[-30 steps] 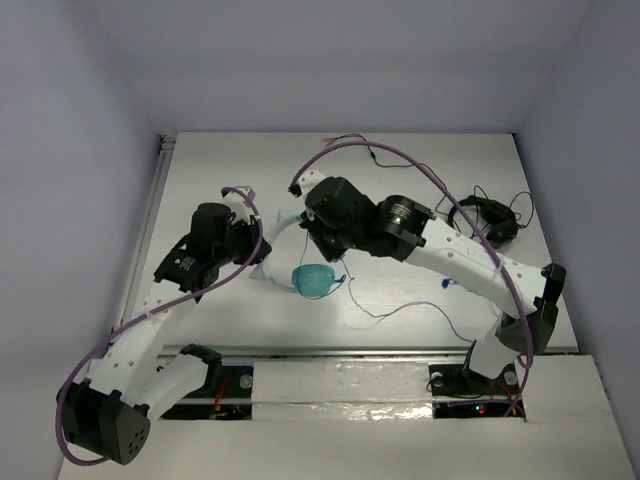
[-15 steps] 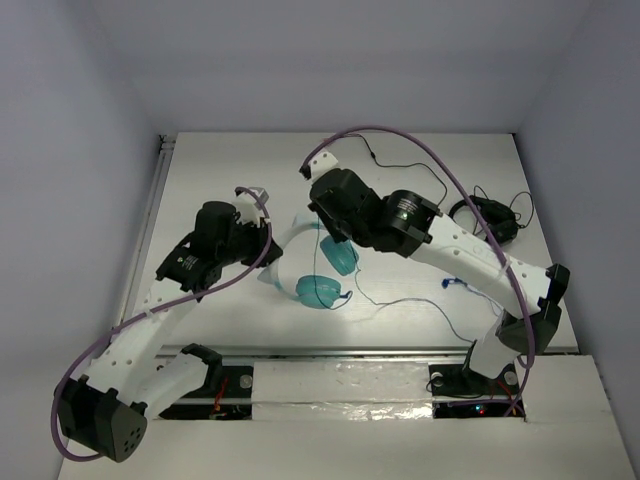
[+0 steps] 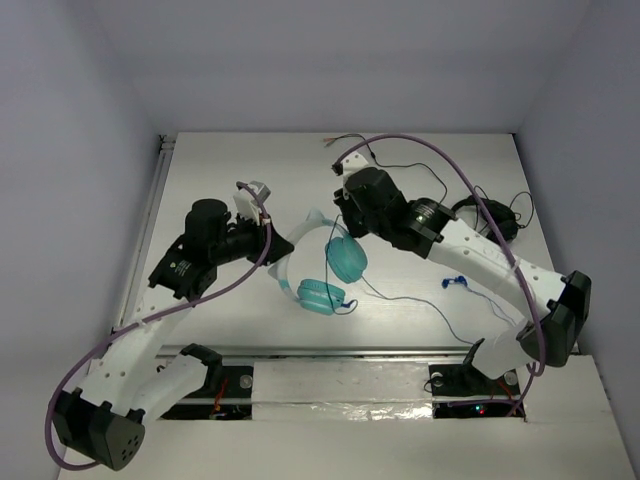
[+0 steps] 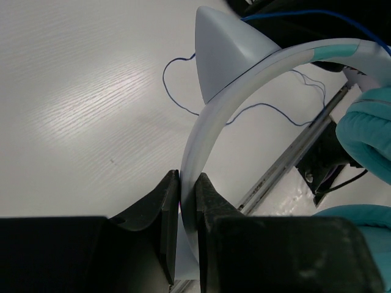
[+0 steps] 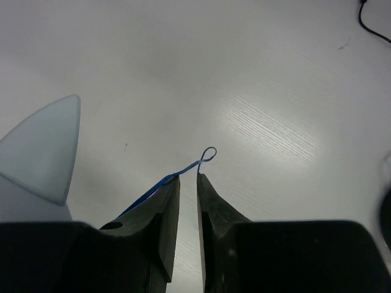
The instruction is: Wrap the headphones
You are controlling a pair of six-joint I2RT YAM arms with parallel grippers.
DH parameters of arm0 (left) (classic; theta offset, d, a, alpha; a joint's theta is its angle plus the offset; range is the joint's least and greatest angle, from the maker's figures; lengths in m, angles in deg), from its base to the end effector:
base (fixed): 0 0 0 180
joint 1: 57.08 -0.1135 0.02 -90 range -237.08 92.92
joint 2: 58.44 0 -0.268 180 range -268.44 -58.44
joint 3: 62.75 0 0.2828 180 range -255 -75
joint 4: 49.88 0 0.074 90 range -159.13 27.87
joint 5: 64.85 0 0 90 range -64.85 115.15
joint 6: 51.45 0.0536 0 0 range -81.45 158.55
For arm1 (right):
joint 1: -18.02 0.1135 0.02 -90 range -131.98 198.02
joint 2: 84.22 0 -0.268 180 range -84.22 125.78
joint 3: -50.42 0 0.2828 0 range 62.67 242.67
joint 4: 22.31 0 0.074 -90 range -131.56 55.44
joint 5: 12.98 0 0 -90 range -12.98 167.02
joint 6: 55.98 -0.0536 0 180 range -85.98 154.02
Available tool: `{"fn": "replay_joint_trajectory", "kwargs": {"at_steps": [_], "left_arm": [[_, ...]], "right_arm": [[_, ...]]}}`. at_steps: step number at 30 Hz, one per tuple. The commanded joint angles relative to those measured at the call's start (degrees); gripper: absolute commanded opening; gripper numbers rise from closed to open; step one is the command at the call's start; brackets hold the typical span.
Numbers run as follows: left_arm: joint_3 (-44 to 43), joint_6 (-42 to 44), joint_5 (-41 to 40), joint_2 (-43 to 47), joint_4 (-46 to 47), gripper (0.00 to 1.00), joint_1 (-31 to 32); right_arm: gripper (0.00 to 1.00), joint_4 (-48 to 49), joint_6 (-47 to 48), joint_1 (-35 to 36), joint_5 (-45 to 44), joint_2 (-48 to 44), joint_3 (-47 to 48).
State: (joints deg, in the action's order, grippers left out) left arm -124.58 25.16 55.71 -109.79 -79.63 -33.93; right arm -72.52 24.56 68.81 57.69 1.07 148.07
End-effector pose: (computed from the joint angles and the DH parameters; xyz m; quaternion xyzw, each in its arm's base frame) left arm 0.2138 -0.1210 0.3346 0.2189 0.7708 -0.3791 0.4628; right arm 0.2493 0.2775 0.3647 -0.2434 0.8545 0.0870 0.4505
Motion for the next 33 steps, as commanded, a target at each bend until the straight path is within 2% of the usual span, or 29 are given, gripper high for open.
{"fn": "replay_joint_trajectory", "kwargs": {"at_steps": [1, 5, 8, 9, 10, 13, 15, 16, 24, 29, 32, 33], "left_arm": [[-3.7, -2.8, 6.6, 1.8, 7.9, 0.00, 0.1], [-3.4, -4.9, 9.3, 3.8, 11.2, 0.00, 0.1], [-4.4, -7.3, 8.5, 4.4, 12.7, 0.00, 0.1], [-4.7, -7.9, 8.6, 4.4, 13.2, 0.00, 0.1], [-5.1, -8.6, 8.6, 4.4, 14.3, 0.00, 0.1], [-7.2, -11.0, 8.2, 4.3, 15.6, 0.00, 0.1], [-9.0, -11.6, 7.6, 4.2, 15.4, 0.00, 0.1], [-9.6, -11.5, 7.5, 4.1, 14.8, 0.00, 0.1], [-15.2, -11.2, 2.4, 2.6, 9.9, 0.00, 0.1], [-17.7, -12.9, 0.2, 1.2, 9.9, 0.00, 0.1], [-18.7, -13.7, -1.3, 0.6, 10.4, 0.00, 0.1], [-18.8, -13.7, -1.7, 0.5, 10.5, 0.00, 0.1]], "right_arm": [[0.24, 10.8, -0.9, -0.8, 4.7, -3.8, -2.1], [0.23, 16.8, -2.8, -2.2, 12.5, -7.8, -8.9], [0.22, 25.5, -4.6, -3.8, 19.2, -11.6, -16.9], [0.23, 31.4, -5.2, -4.5, 26.0, -12.5, -19.1], [0.23, 34.2, -5.9, -4.6, 28.9, -13.7, -21.1], [0.35, 45.1, -8.2, -5.2, 34.2, -14.5, -27.1], [0.51, 50.6, -9.4, -5.8, 34.2, -14.1, -29.9], [0.55, 51.9, -9.7, -6.5, 34.1, -13.7, -30.3], [0.55, 63.2, -14.4, -7.8, 43.4, -7.8, -34.6], [0.55, 69.7, -19.8, -7.8, 45.0, -6.4, -41.1], [0.54, 67.5, -21.3, -7.8, 36.9, -9.0, -43.4], [0.54, 63.7, -21.4, -7.8, 29.9, -9.8, -43.4]]}}
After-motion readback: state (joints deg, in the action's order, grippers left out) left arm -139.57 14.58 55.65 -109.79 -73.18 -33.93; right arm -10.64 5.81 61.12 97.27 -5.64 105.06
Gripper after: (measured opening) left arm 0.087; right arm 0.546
